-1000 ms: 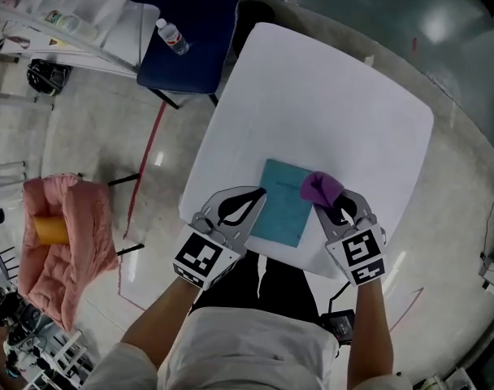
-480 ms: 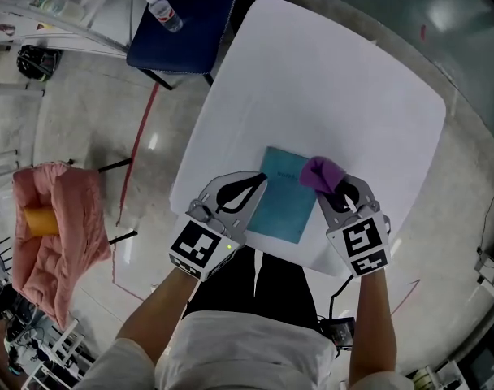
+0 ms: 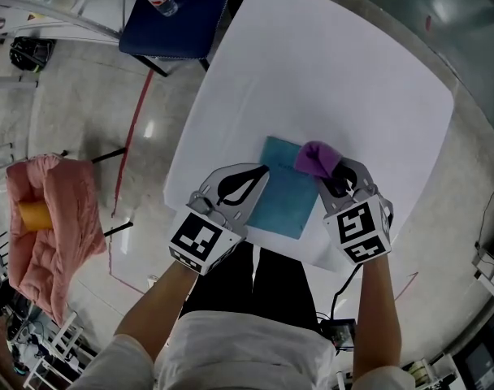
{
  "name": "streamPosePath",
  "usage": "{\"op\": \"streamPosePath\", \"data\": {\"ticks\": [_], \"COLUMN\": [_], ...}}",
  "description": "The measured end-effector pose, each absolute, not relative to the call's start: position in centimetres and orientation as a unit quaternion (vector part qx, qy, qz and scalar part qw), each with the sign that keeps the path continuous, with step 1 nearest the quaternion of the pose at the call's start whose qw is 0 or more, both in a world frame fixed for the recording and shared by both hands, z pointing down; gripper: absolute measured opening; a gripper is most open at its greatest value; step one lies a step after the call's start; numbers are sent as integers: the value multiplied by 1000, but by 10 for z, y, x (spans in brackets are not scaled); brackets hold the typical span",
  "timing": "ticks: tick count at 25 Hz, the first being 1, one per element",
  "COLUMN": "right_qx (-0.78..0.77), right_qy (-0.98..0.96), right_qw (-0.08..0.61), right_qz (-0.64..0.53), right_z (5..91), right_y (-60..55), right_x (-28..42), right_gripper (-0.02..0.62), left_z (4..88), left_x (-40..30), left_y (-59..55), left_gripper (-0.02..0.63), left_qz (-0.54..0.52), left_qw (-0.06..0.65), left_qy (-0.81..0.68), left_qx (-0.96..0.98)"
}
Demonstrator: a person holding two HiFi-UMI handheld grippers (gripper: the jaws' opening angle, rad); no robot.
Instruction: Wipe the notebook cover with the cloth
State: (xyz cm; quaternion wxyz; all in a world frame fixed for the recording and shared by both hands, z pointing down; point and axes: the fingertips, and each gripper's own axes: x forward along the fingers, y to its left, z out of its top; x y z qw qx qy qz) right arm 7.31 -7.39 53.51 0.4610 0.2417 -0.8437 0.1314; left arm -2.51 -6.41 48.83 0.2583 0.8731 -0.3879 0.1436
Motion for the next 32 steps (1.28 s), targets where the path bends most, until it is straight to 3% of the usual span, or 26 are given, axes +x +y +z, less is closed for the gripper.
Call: {"op": "streamPosePath", "data": {"ticks": [32], "right_qx": [183], "right_qy": [-816], "right_qw": [543], "right_qz": [77], "right_z": [573], "right_y": [-62], "right_x": [68], "right_gripper": [109], "left_z": [505], "left_x": [-45], "left_y": [-56], "left_gripper": [0], "left_qz": [140], "left_qw": [289], "left_qy": [-407], "left_qx": [855]}}
